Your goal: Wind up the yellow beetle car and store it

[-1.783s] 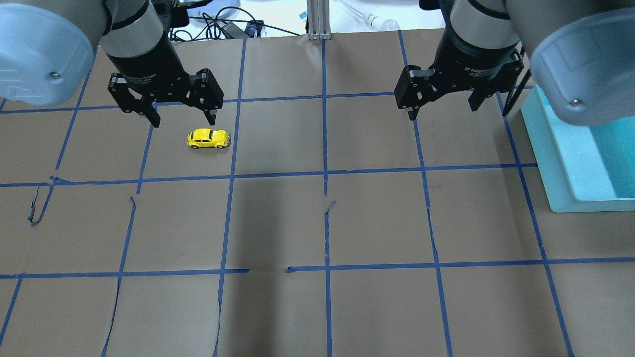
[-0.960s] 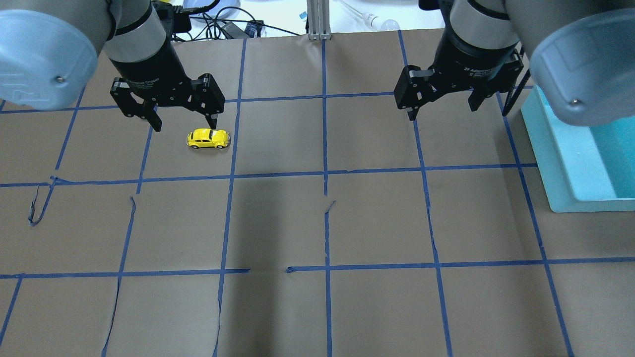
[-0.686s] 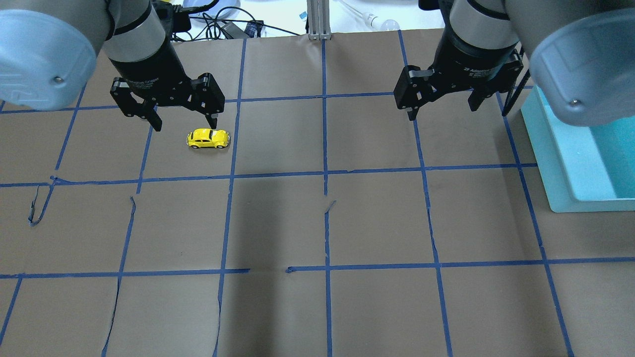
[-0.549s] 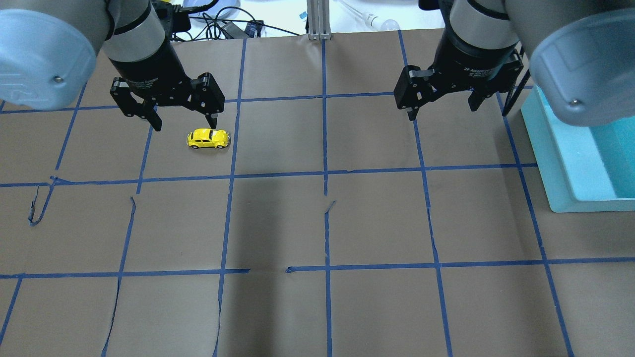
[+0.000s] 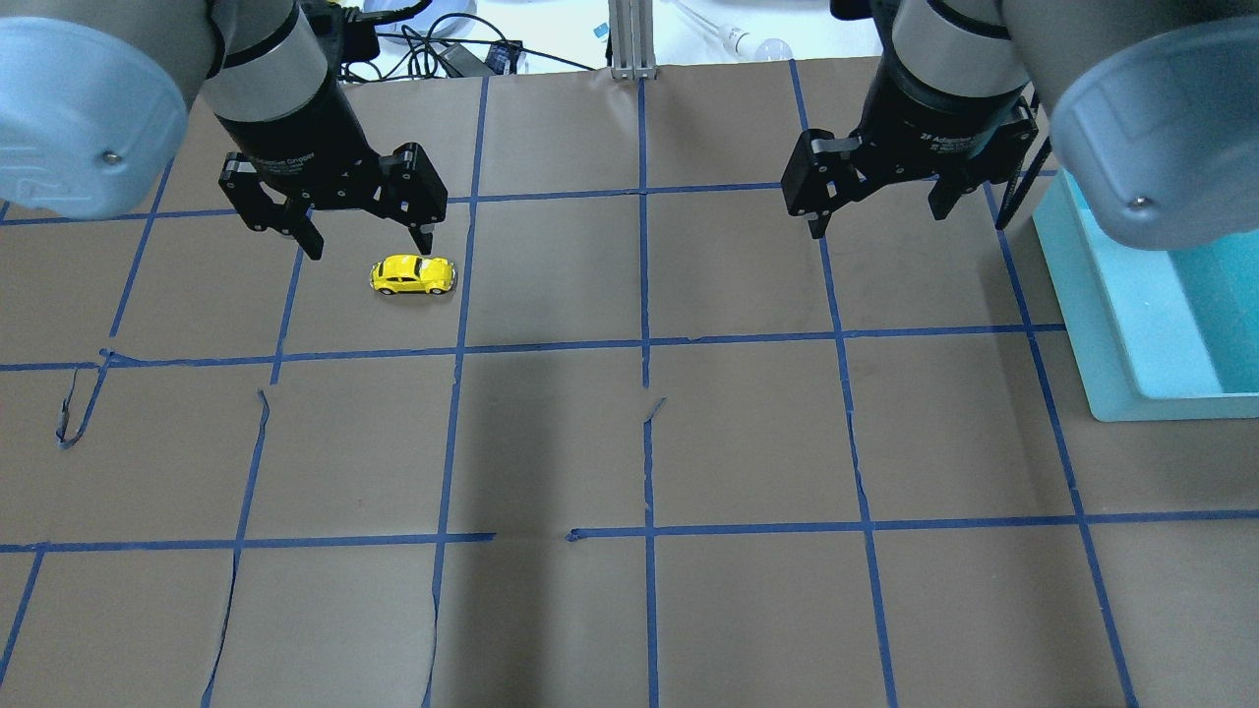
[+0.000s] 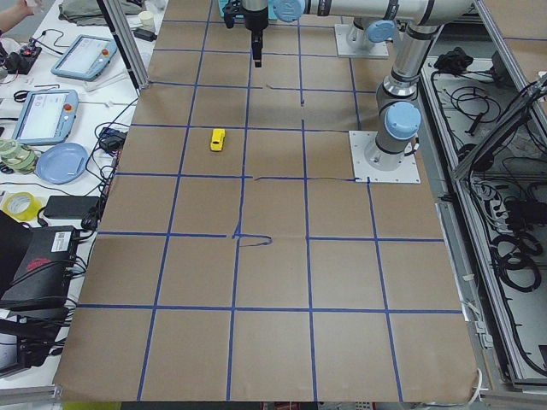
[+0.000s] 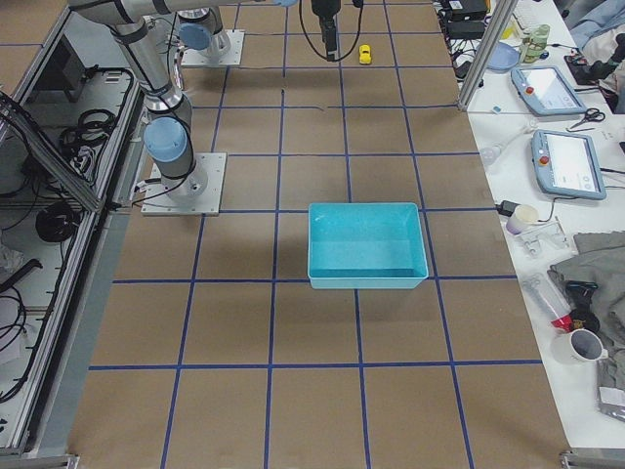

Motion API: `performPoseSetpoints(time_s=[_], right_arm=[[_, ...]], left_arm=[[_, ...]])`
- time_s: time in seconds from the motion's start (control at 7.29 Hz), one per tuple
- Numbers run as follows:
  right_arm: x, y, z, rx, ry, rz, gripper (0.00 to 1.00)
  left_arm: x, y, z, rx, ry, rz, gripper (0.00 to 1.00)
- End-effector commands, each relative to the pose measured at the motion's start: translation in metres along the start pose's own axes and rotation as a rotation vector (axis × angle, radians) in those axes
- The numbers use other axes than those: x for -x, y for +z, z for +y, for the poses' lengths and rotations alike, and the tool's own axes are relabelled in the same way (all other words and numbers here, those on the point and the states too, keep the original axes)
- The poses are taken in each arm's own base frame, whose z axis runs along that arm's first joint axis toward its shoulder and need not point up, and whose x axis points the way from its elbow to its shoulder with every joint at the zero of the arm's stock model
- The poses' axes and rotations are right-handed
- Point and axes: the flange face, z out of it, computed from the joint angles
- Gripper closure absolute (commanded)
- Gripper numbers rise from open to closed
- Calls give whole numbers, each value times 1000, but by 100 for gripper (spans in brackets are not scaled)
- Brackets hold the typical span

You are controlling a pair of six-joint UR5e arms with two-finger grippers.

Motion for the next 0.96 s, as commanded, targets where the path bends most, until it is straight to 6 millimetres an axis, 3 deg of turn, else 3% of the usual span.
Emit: performPoseSetpoints(time_s=[0.0,0.82], right_arm=[[-1,0,0,3,0,3,0],[-1,0,0,1,-1,3,0]], left_arm=[[4,-4,1,-7,66,5,0],[15,-5,-2,-9,45,11,0]])
